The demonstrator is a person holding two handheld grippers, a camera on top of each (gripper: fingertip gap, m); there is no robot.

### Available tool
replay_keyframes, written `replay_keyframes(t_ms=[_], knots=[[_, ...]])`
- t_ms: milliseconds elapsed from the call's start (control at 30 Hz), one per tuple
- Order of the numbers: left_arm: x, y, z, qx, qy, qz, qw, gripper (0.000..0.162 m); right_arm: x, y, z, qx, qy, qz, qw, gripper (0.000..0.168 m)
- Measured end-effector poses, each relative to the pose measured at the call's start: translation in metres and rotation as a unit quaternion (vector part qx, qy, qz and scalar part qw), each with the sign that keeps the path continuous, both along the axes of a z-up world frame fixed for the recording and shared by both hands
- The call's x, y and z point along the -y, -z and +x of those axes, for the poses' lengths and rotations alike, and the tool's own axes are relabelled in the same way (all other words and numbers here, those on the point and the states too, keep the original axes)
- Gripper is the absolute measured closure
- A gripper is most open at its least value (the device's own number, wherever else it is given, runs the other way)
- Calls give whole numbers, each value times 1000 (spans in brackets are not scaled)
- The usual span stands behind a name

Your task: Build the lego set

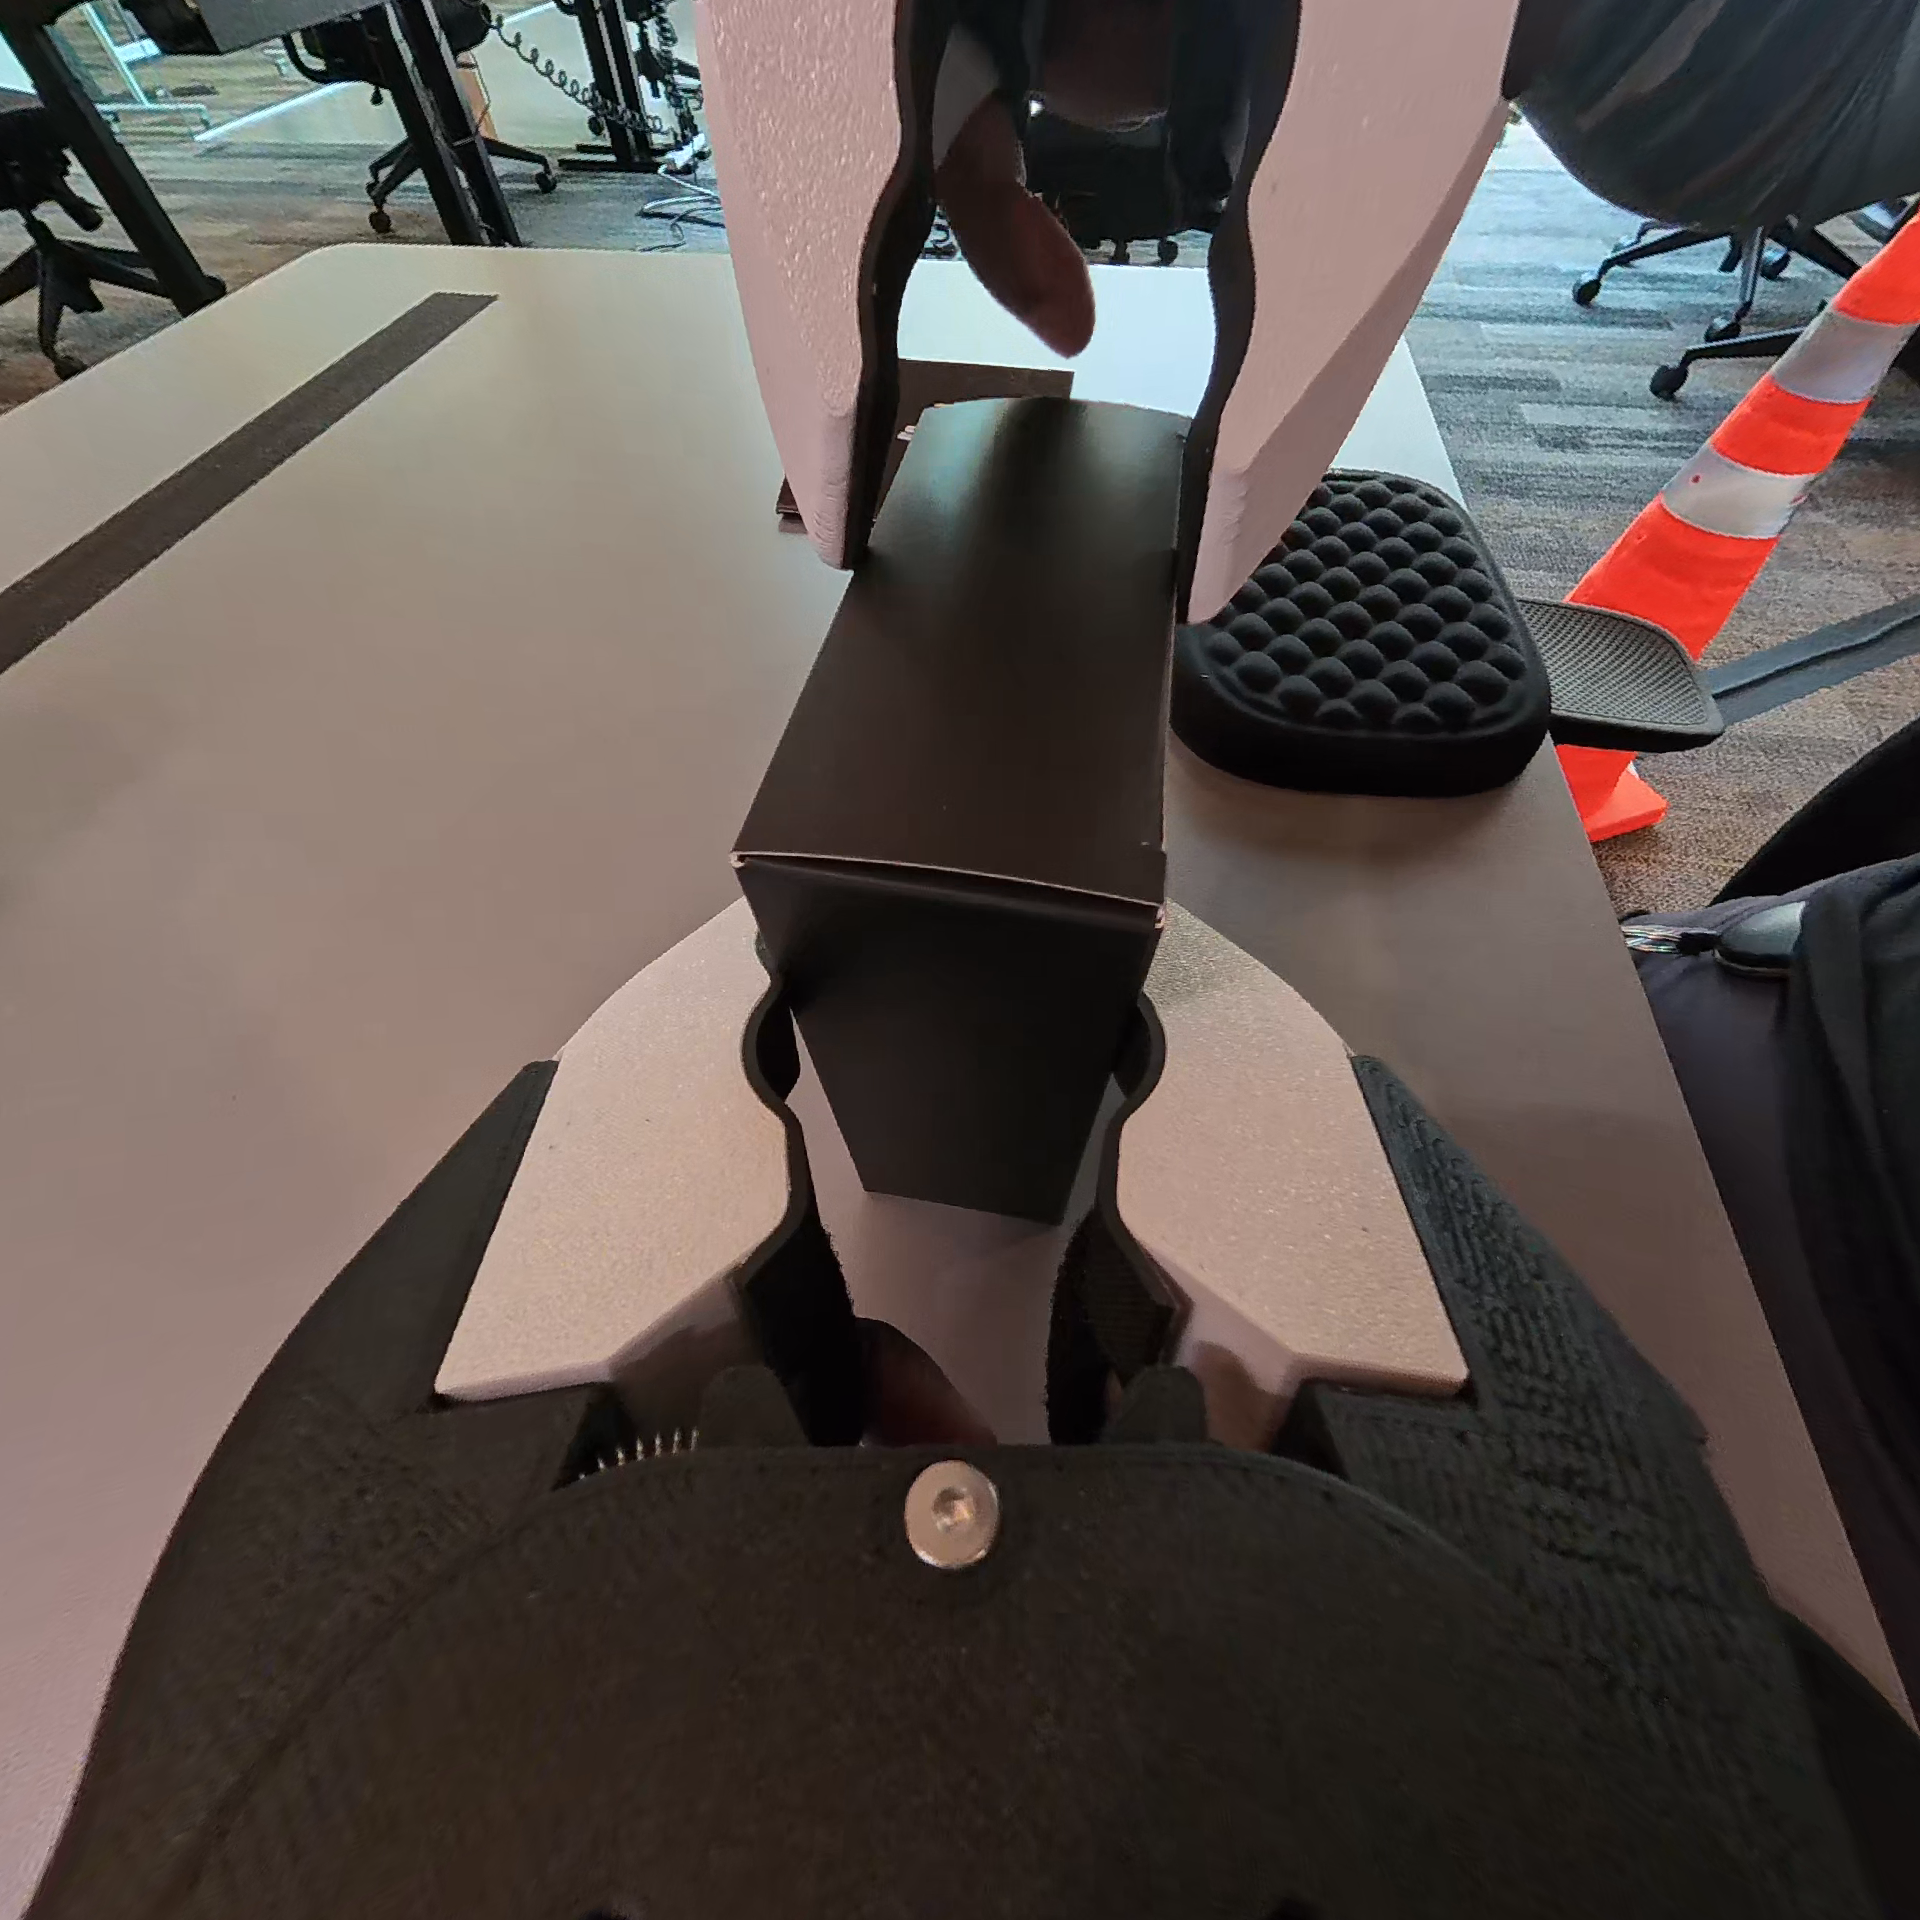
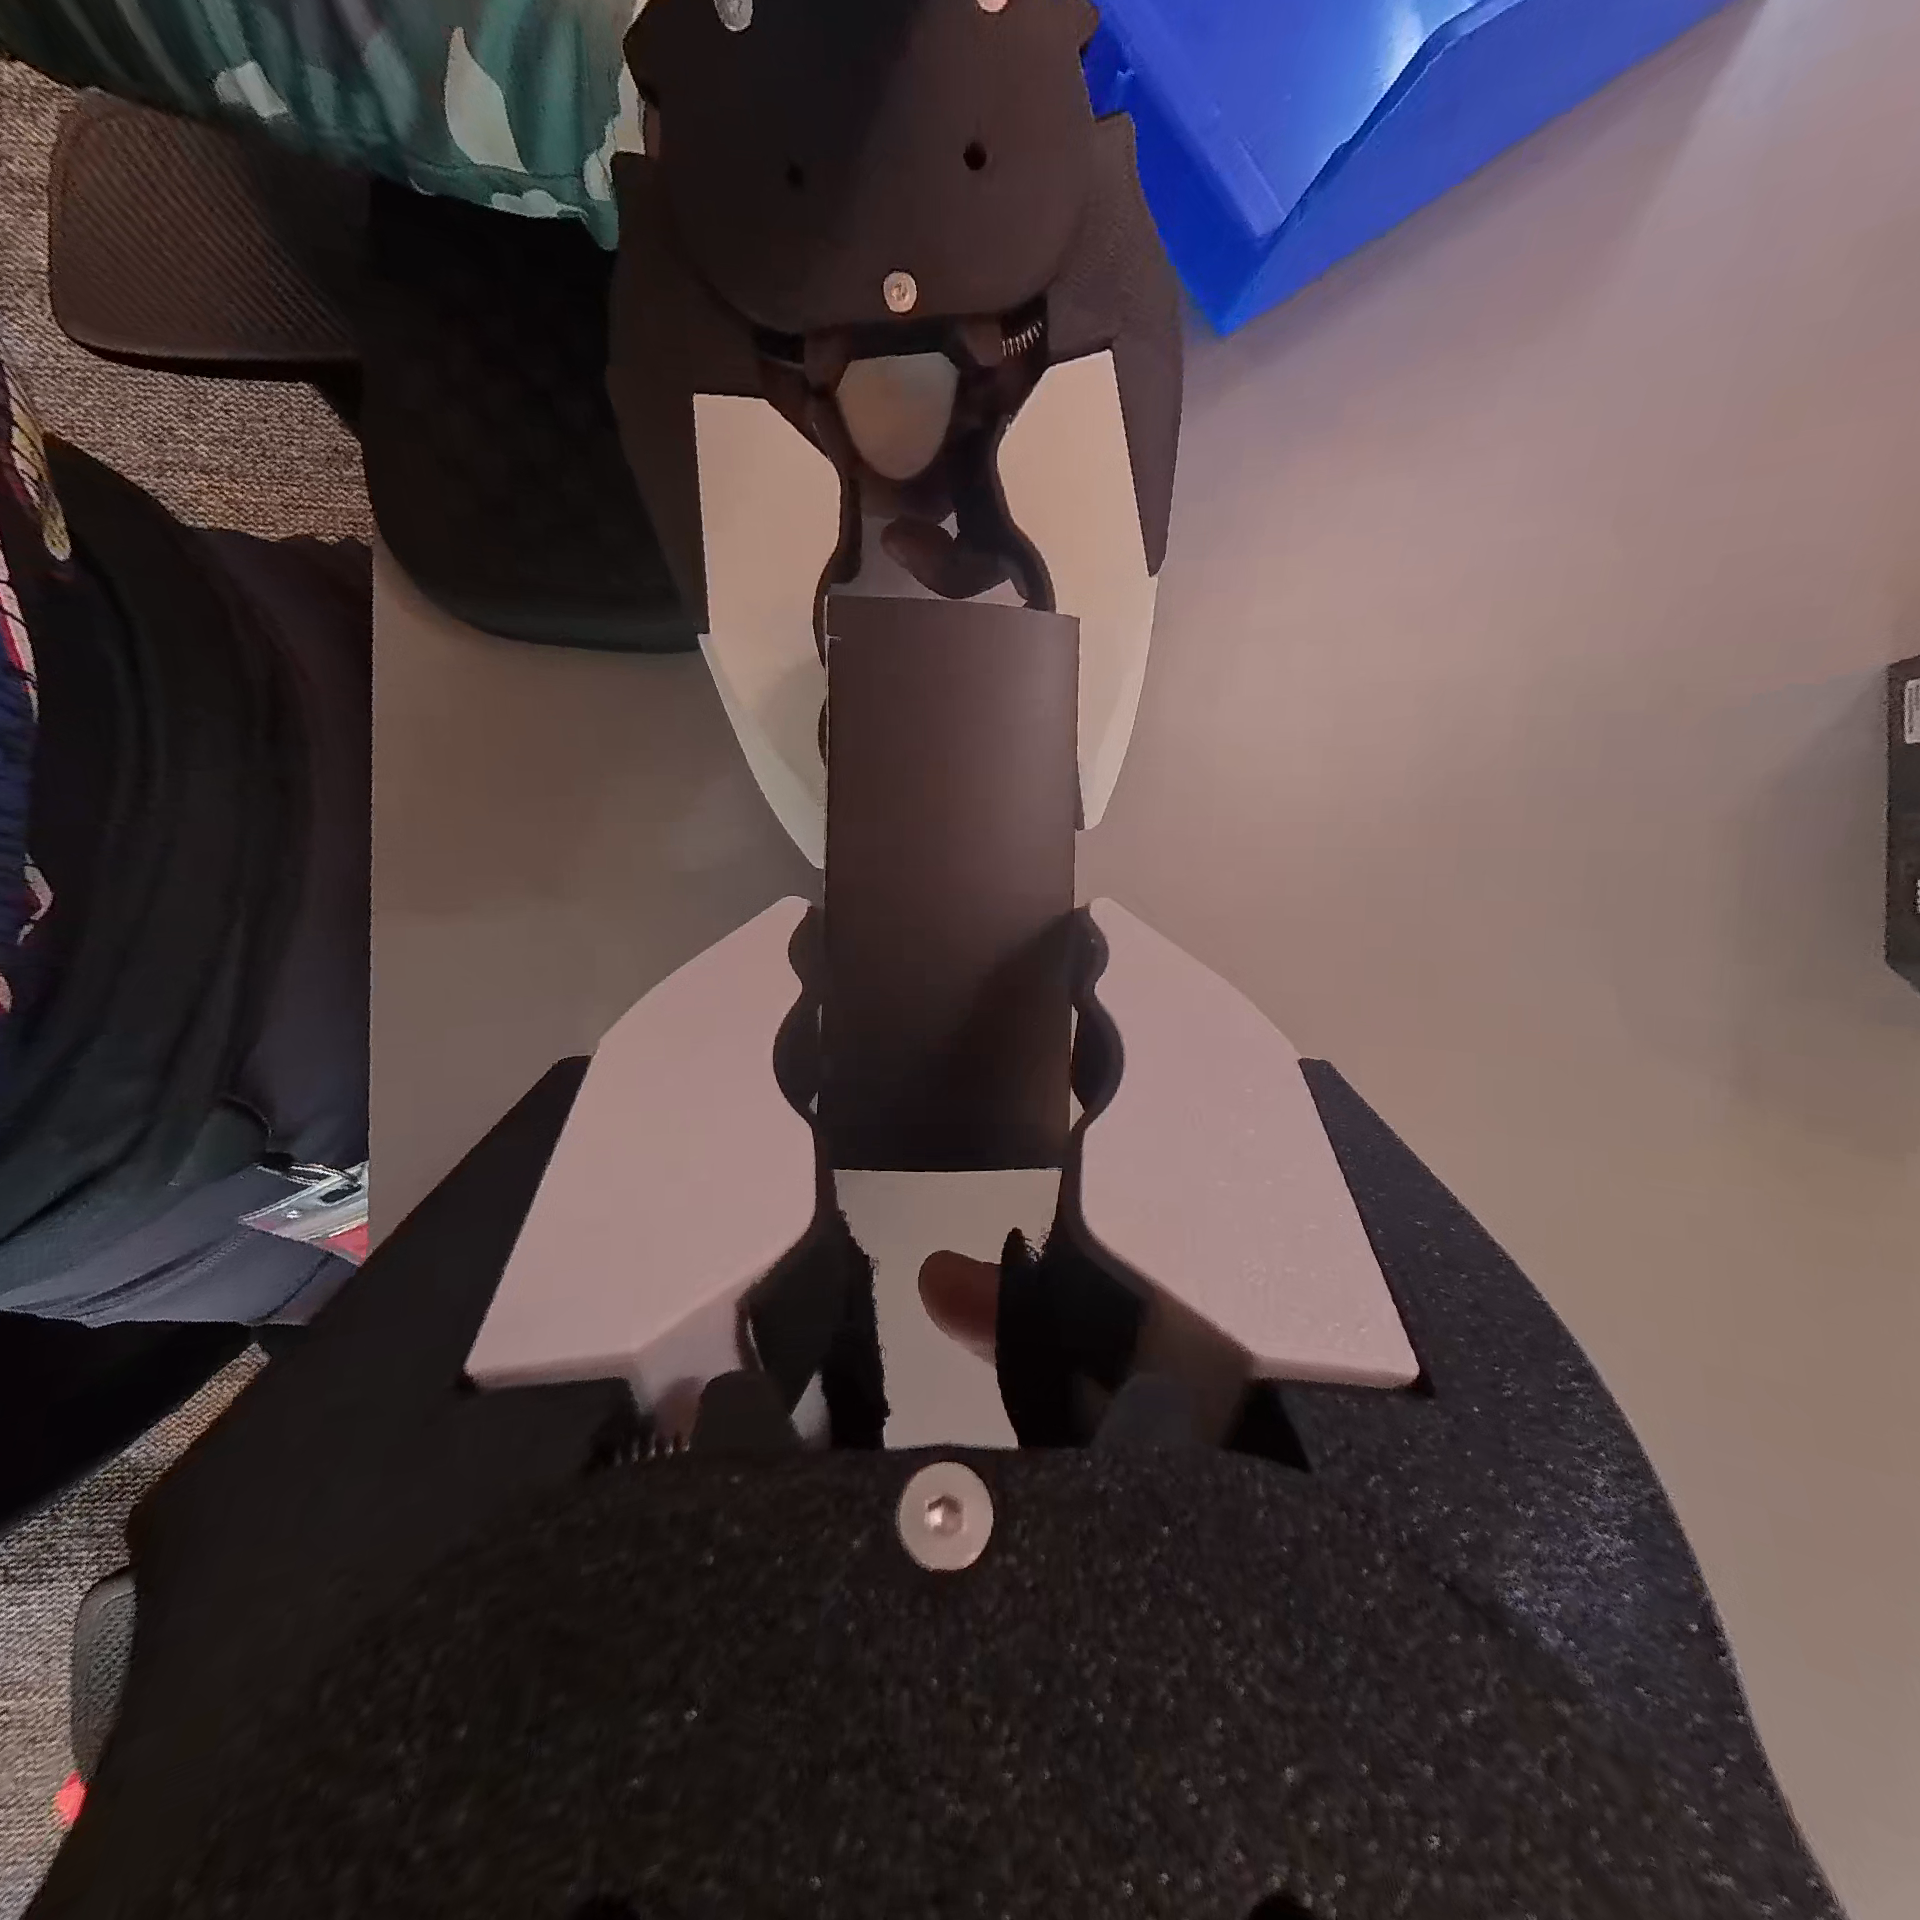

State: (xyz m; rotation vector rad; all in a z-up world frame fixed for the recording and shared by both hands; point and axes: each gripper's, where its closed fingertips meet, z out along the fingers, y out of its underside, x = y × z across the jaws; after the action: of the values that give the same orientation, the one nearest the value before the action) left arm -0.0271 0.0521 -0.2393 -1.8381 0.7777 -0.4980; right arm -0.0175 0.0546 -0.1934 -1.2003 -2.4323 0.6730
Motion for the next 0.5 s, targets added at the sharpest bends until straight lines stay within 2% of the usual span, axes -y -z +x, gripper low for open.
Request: replay_keyframes(t_ms=[167,233,267,333,433,500], knots=[[2,0,1,-2,10,6,1000,102,4,-4,3,-6,-18,-55,998,123],[3,0,2,-7,13,11,1000,102,2,-11,6,-42,-33,-84,995,123],[3,0,2,-7,12,11,1000,102,-3,-14,9,-63,-34,-89,994,116],[3,0,2,-7,12,12,1000,102,-18,-14,19,-100,-27,-74,992,116],[4,0,2,-4,17,11,1000,102,-25,-19,37,-206,-47,-61,975,127],[6,0,2,4,31,7,999,102,-25,-26,44,-301,-73,-7,951,131]])
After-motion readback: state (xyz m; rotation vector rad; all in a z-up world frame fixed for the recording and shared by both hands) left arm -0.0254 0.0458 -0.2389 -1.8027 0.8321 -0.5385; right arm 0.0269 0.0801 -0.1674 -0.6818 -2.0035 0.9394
